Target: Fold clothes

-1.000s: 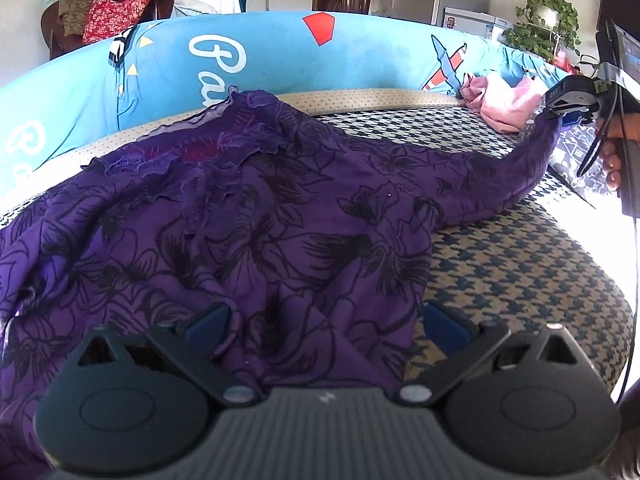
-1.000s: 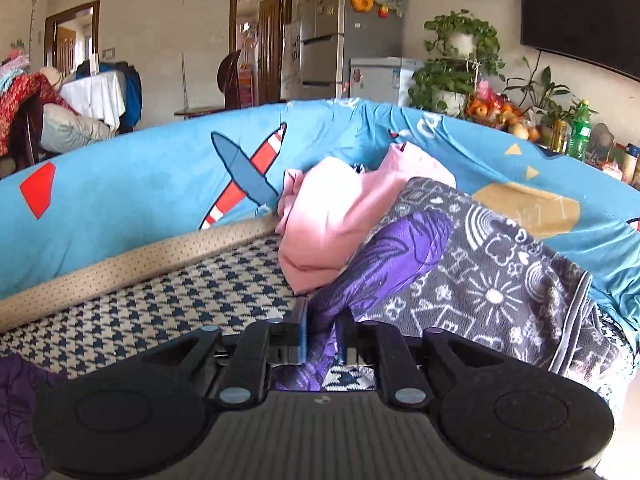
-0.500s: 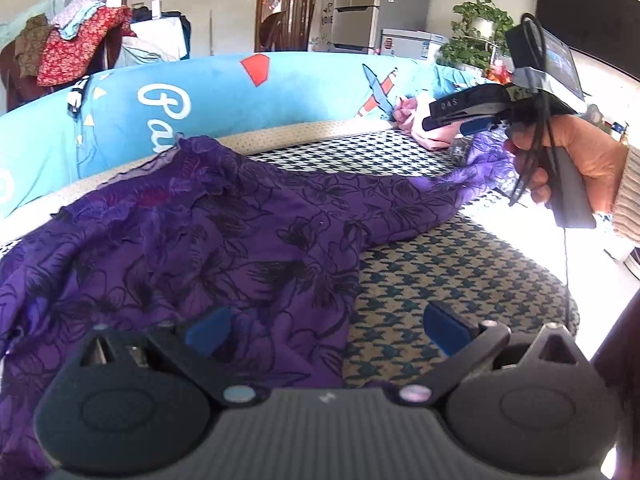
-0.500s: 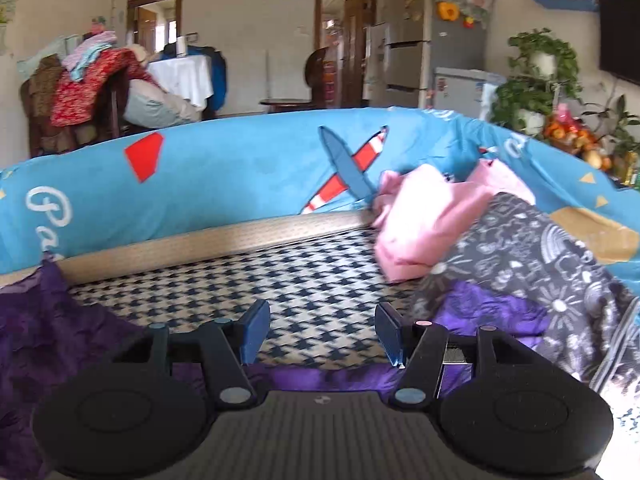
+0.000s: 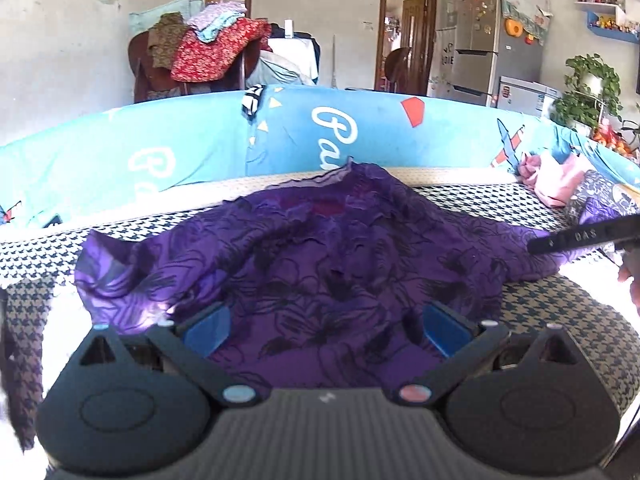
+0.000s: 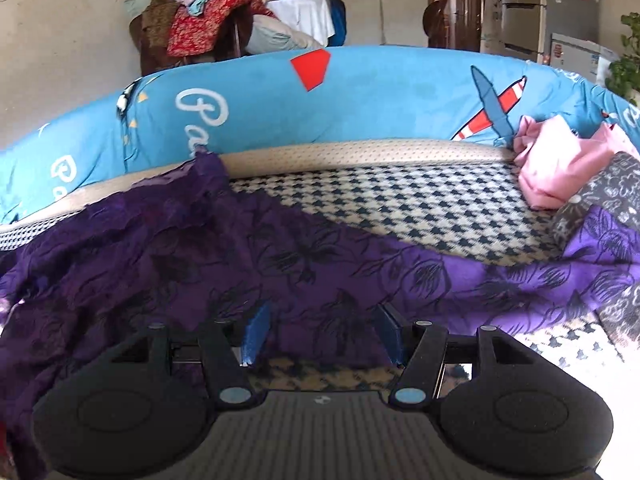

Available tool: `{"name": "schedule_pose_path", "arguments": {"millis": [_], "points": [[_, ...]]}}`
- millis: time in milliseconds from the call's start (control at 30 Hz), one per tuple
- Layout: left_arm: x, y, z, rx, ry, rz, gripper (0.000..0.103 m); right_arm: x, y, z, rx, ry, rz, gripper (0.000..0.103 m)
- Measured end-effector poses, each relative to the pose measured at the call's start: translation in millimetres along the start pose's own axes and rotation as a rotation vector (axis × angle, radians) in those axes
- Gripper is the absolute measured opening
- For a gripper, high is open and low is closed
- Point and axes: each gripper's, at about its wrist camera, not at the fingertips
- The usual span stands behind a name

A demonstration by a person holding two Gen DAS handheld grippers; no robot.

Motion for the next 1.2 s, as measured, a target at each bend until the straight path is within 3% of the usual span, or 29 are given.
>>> {"name": "schedule_pose_path", "arguments": {"millis": [167, 367, 733, 900, 1200], "points": [[-23.0, -22.1, -9.1, 0.025, -0.071, 0.063, 0.103, -24.9, -15.8, -30.8, -0.033, -0.040, 0.103, 0.057], [-37.9, -48.0, -27.9, 0.024, -0.114, 0.113, 0.103, -43.0, -35.6, -66.9, -0.068, -0.109, 0.065, 0.057], [-31.0, -64.1, -60.5, -0.043, -0.099, 0.126, 0.103, -72.2, -57.5, -109.1, -0.129, -0.230, 0.155, 0.057], [-30.9, -59.2, -71.1, -0.080, -0.092, 0.160, 0.103, -96.0, -52.7, -115.1, -0.088, -0.327, 0.167, 0.057], [-39.5, -45.0, -76.3, -0.075, -0.102, 0.296, 0.103, -97.2, -32.5, -87.8, 0.023, -0.118, 0.173, 0.057]]}}
Point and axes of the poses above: each gripper's, at about its wrist camera, not at the fingertips, and y roughly the way its jaws point, x to its right, z to its top, and after that the axes turned 2 degrees about -y, right-handed
